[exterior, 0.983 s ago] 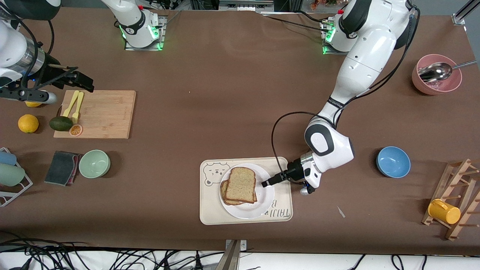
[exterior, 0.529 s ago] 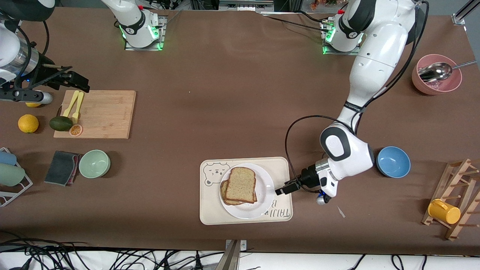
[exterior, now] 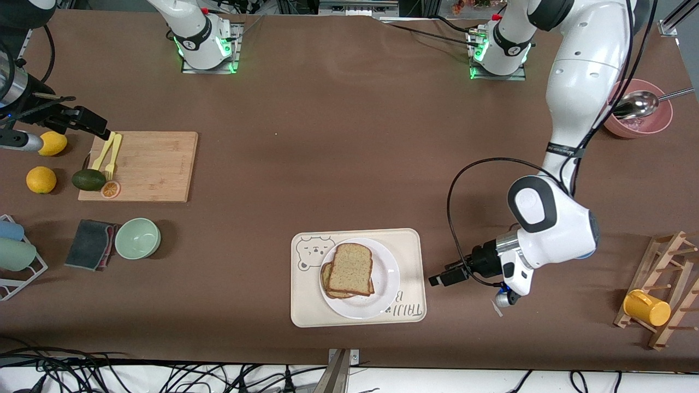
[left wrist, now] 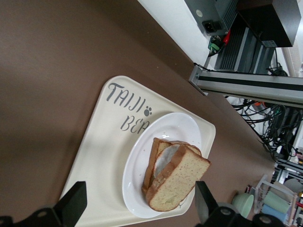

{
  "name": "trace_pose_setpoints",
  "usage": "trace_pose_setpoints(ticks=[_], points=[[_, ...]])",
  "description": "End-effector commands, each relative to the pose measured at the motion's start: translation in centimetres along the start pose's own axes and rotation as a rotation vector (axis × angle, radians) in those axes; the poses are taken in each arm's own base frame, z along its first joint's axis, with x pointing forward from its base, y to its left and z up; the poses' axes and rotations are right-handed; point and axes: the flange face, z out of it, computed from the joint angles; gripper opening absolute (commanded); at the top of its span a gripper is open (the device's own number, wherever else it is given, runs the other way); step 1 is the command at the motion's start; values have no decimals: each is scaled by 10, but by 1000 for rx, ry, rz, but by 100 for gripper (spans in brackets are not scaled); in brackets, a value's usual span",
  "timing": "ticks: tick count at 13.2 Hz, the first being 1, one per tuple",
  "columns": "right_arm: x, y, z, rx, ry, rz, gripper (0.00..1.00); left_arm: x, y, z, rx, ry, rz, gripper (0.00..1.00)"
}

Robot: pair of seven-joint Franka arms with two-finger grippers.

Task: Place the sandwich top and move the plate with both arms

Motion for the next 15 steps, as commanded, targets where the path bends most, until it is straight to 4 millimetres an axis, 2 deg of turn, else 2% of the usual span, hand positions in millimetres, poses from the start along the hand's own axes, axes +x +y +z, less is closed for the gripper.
trace_pose_setpoints(ticks=[1, 3, 5, 7, 9, 11, 12, 13, 15], points=[[-2, -3, -12, 9, 22, -9, 100, -14, 6, -29, 244, 2, 62, 100], [-4, -8, -16, 9, 29, -15, 100, -19, 8, -58, 545, 62, 174, 100], [-2, -9, -29, 14, 63, -15, 100, -23, 11, -85, 688, 80, 238, 100], [-3, -10, -37, 16, 79, -17, 100, -19, 11, -119, 688, 90, 215, 100], [-5, -6, -42, 19, 95, -12, 100, -30, 16, -151, 717, 60, 194, 100], [-1, -11, -47, 22, 133, -18, 100, -36, 16, -197, 720, 70, 163, 100], [0, -14, -49, 22, 138, -24, 100, -44, 18, -218, 724, 69, 170, 100], [8, -16, -43, 23, 128, -27, 100, -57, 24, -234, 725, 72, 178, 100], [15, -16, -40, 28, 123, -32, 100, -87, 33, -278, 722, 101, 170, 100]])
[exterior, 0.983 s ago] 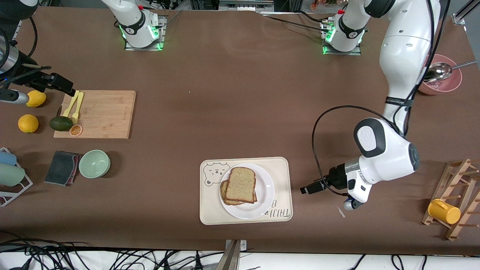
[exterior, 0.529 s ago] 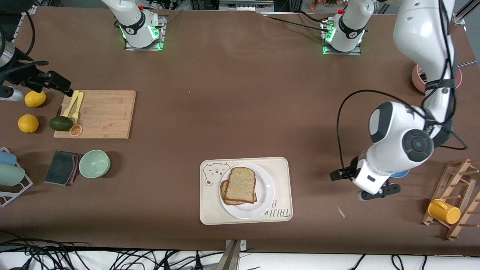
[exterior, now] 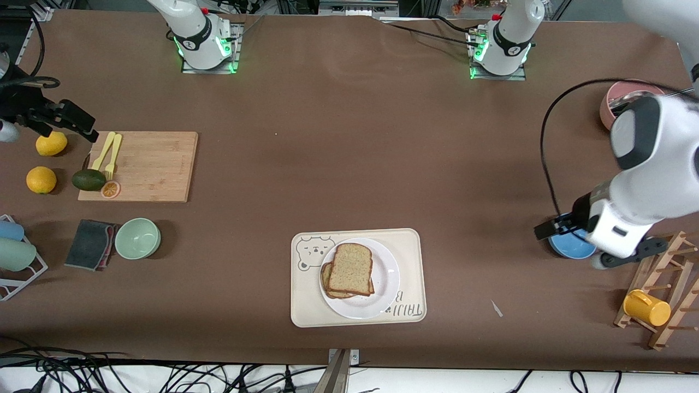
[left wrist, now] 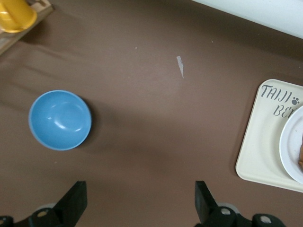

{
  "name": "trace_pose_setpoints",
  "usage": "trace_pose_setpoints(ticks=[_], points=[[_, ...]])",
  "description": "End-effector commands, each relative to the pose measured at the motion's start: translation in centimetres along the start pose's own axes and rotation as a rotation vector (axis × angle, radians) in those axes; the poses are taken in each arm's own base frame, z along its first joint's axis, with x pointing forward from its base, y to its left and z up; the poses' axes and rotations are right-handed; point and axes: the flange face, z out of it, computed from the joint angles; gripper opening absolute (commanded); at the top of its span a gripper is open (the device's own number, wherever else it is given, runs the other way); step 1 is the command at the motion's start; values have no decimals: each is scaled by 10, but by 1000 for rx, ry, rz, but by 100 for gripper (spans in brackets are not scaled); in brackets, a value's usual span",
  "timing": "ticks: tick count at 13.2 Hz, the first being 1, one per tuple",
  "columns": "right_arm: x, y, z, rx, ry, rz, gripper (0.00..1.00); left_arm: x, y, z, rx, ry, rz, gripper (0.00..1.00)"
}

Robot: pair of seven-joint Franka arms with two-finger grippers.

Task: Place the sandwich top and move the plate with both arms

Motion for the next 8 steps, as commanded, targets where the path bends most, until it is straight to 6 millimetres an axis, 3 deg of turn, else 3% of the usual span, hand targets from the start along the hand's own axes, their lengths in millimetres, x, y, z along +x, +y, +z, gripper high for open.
trace_pose_setpoints(ticks=[1, 4, 6, 8], points=[[11, -2, 3, 11, -2, -12, 100, -54, -22, -53, 41, 21, 18, 100], [23, -17, 6, -5, -12, -39, 100, -98, -34, -98, 54, 29, 20, 100], [25, 4, 3, -13, -23, -8, 100, -114, -40, -107, 59, 32, 19, 100], [22, 8, 0, -6, -57, -7, 100, -132, -46, -108, 68, 28, 20, 100]])
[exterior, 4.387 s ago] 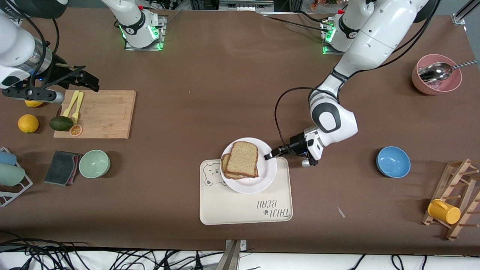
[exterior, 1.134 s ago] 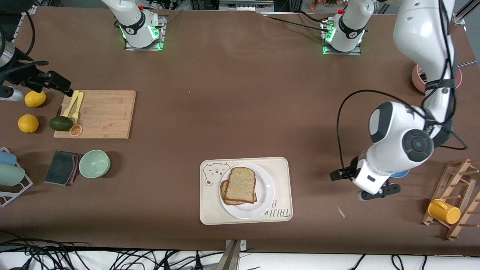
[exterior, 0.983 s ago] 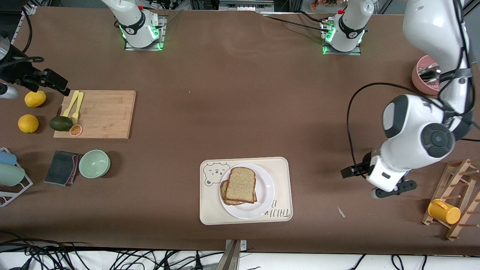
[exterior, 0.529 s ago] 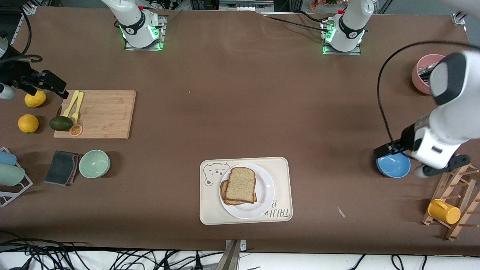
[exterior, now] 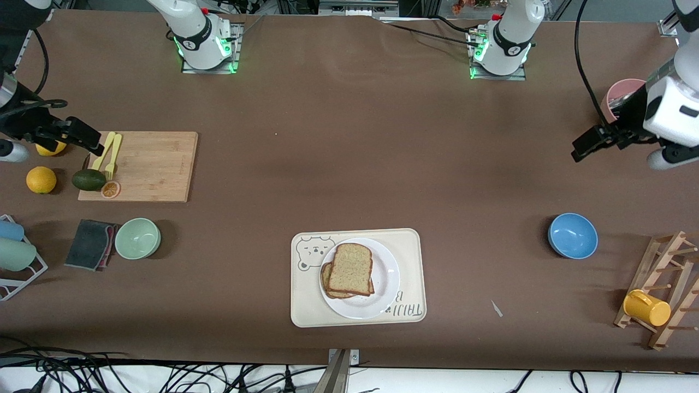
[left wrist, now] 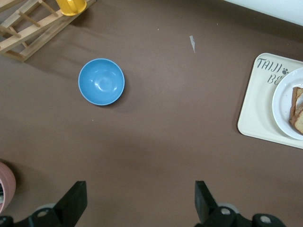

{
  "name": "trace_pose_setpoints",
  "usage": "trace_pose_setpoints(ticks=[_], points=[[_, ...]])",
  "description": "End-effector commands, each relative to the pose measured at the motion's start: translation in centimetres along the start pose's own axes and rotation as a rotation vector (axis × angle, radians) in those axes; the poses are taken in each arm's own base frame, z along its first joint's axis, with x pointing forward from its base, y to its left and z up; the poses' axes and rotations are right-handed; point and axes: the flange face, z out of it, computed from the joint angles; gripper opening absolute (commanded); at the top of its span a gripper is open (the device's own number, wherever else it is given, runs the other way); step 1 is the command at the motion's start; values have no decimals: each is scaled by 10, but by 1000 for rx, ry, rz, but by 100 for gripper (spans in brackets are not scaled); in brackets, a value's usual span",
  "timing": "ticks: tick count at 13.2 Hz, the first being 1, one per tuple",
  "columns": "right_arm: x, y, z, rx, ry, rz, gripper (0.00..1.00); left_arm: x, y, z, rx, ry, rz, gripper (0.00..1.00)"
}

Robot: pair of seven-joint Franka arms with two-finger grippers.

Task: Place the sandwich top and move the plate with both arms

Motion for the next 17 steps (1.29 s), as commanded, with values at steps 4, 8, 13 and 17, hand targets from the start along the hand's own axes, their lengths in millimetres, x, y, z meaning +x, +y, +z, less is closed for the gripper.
trace_pose_setpoints(ticks=[4, 8, 13, 17], points=[[-7, 9, -9, 19, -93, 0, 100, -44, -18, 13, 41, 21, 24, 100], [5, -10, -9, 17, -72, -77, 100, -43, -21, 32, 37, 28, 20, 100], [13, -15, -21, -20, -64, -94, 100, -41, -21, 28, 32, 39, 15, 100], [12, -13, -23, -18, -63, -94, 100, -43, -16, 23, 33, 48, 26, 100]])
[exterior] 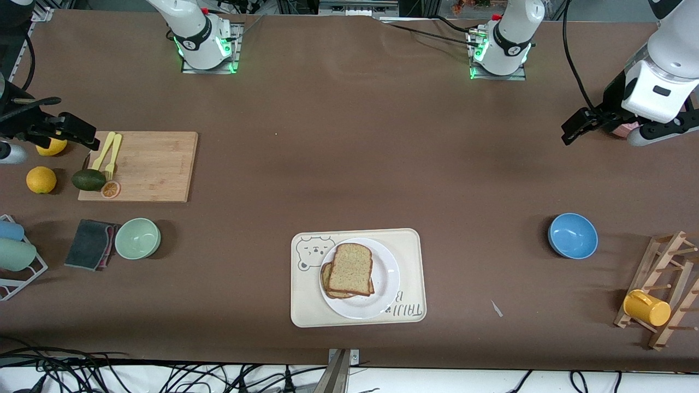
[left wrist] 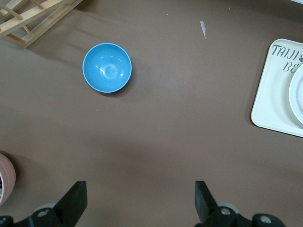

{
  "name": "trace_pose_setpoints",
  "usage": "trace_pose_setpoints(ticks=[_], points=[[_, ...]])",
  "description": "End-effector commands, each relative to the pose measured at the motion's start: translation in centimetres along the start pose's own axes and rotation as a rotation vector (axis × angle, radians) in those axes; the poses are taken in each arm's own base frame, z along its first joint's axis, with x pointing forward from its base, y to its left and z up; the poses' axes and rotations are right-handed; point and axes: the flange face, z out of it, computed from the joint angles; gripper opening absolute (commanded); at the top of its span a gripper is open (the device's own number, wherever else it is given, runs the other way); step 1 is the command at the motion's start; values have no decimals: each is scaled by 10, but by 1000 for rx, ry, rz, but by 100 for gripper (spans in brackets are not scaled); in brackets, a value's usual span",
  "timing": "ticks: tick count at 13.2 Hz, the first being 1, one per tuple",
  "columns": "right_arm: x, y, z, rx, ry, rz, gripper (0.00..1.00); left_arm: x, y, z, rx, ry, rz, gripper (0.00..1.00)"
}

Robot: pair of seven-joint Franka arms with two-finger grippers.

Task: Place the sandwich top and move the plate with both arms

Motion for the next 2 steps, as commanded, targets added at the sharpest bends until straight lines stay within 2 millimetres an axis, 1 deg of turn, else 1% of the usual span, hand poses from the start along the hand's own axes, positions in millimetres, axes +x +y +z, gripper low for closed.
trace_pose_setpoints(ticks=[1, 2], points=[[0, 1, -4, -10, -12, -11, 100, -6, -3, -21, 16, 52, 28, 100], [-3, 1, -4, -9, -22, -11, 100, -4, -5, -36, 5, 79, 21, 100]])
